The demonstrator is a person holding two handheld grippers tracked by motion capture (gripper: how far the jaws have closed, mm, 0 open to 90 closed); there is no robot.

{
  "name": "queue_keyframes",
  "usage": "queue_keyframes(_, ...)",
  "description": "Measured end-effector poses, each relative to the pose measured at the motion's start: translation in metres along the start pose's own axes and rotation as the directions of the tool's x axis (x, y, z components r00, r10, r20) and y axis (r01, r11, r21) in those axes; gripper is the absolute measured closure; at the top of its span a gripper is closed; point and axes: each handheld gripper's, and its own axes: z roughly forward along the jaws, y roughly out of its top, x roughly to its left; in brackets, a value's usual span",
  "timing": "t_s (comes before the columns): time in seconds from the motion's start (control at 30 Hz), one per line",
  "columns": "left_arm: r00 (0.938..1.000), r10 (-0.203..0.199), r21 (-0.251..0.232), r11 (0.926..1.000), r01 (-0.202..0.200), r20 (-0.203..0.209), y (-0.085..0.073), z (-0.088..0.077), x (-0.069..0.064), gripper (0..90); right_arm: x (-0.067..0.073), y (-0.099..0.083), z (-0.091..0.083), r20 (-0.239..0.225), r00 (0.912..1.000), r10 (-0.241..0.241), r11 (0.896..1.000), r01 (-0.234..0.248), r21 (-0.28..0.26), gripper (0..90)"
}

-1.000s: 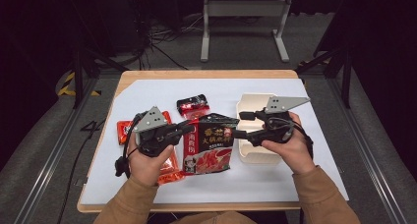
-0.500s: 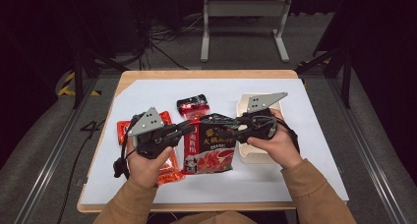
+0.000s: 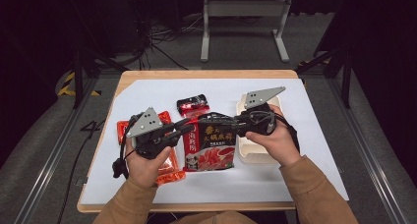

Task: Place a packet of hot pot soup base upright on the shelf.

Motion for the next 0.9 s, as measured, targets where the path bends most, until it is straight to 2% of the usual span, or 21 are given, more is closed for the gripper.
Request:
queue_keyframes(0.13, 0.9997, -0.021, -0.01, 0.9997, 0.021, 0.009, 0.001, -0.004, 0.004, 75.2, 0.002, 0.009, -0.002, 0.017, 0.9991, -0.04, 0.999, 0.04, -0.001, 77.5)
queue_keyframes(0.37, 0.9992, -0.036, -0.017, 0.9992, 0.036, 0.017, 0.002, -0.007, 0.009, 60.1, 0.0, 0.02, -0.01, 0.026, 0.9982, -0.054, 0.999, 0.054, 0.005, 78.1)
queue_keyframes(0.5, 0.999, -0.043, -0.012, 0.999, 0.043, 0.015, 0.003, -0.01, 0.013, 56.3, -0.002, 0.028, -0.02, 0.054, 0.9959, -0.073, 0.997, 0.072, 0.003, 78.2)
queue_keyframes(0.73, 0.9985, -0.055, 0.034, 0.9979, 0.054, 0.006, -0.001, -0.005, 0.02, 52.1, -0.009, 0.039, -0.036, 0.075, 0.9936, -0.084, 0.996, 0.086, -0.025, 78.1)
queue_keyframes(0.9, 0.9983, -0.057, 0.055, 0.9968, 0.058, -0.003, -0.004, -0.003, 0.026, 49.8, -0.016, 0.043, -0.044, 0.111, 0.9893, -0.094, 0.994, 0.098, -0.037, 78.1)
